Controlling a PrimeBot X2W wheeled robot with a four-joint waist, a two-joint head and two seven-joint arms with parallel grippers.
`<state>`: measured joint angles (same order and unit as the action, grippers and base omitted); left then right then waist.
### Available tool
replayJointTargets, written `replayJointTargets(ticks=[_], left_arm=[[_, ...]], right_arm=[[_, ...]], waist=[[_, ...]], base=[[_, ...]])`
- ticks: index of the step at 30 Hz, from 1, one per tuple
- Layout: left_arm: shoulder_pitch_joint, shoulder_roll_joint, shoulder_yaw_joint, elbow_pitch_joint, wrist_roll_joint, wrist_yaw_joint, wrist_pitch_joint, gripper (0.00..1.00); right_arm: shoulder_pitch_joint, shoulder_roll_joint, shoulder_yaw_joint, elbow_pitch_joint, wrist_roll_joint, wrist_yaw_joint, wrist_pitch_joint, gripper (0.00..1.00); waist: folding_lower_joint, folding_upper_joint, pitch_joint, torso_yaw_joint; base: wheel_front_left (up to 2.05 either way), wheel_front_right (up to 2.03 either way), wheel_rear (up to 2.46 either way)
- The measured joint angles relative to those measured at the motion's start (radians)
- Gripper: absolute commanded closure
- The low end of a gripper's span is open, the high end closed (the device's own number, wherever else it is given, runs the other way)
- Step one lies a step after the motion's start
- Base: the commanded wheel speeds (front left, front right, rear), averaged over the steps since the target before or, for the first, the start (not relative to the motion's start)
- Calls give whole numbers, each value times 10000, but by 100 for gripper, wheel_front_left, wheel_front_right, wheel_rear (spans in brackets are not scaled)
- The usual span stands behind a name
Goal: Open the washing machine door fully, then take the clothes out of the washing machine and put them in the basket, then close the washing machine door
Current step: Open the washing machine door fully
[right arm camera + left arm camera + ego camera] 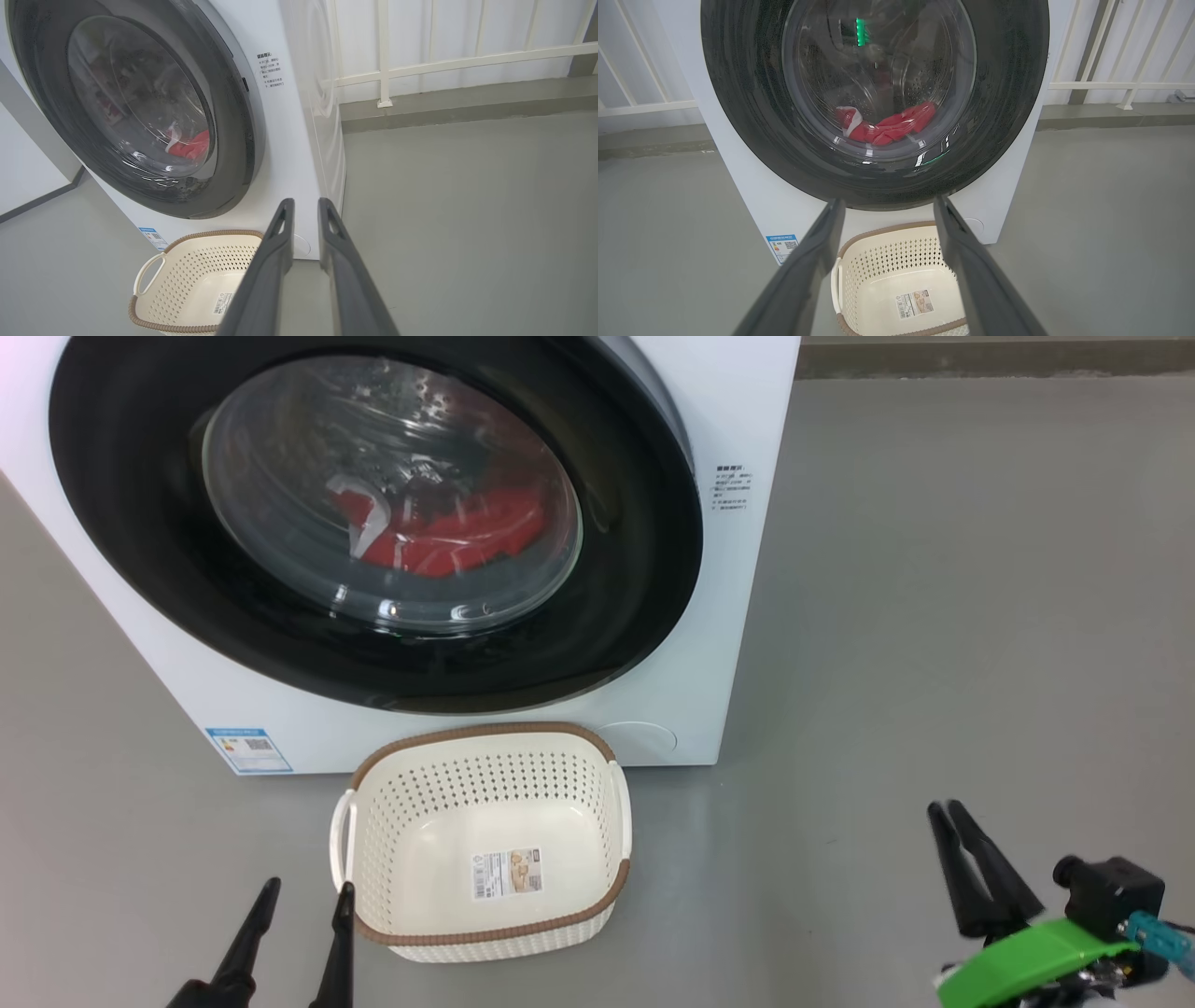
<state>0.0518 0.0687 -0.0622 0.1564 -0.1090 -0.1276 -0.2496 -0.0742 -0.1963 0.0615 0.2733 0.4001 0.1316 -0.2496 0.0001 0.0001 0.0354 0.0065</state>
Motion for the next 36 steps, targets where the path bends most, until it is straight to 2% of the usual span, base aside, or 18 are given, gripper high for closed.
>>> replayJointTargets(ticks=[5,8,12,21,29,32,36], left_arm=[[-18,-4,-50,-75,0,0,2,0],[-111,-10,-157,-90,0,0,2,0],[-465,-10,-313,-109,-6,-2,0,0],[-1105,0,-606,-171,-144,-2,0,0],[-1549,36,-861,-217,-180,-2,0,0],[-1730,56,-970,-224,-280,-2,0,0],[-1873,77,-1051,-228,-355,-2,0,0]], right_arm=[[-731,320,104,-257,1392,0,0,100],[-1440,594,96,-431,2930,0,-2,100],[-2431,428,228,-447,4144,0,-4,100],[-5013,-148,579,165,5981,0,-75,100],[-7070,-627,1139,961,6709,0,-77,100],[-7719,-732,1582,1333,7639,0,-4,100],[-8427,-943,1914,1799,9204,0,823,100]], waist=[[-1,0,151,-1],[-1,0,276,9],[0,0,504,72],[-1,0,1086,362],[-1,0,1573,586],[-1,0,1739,718],[0,0,1944,884]], base=[[0,0,0],[0,0,0],[0,0,0],[0,0,0],[0,0,0],[0,0,0],[0,0,0]])
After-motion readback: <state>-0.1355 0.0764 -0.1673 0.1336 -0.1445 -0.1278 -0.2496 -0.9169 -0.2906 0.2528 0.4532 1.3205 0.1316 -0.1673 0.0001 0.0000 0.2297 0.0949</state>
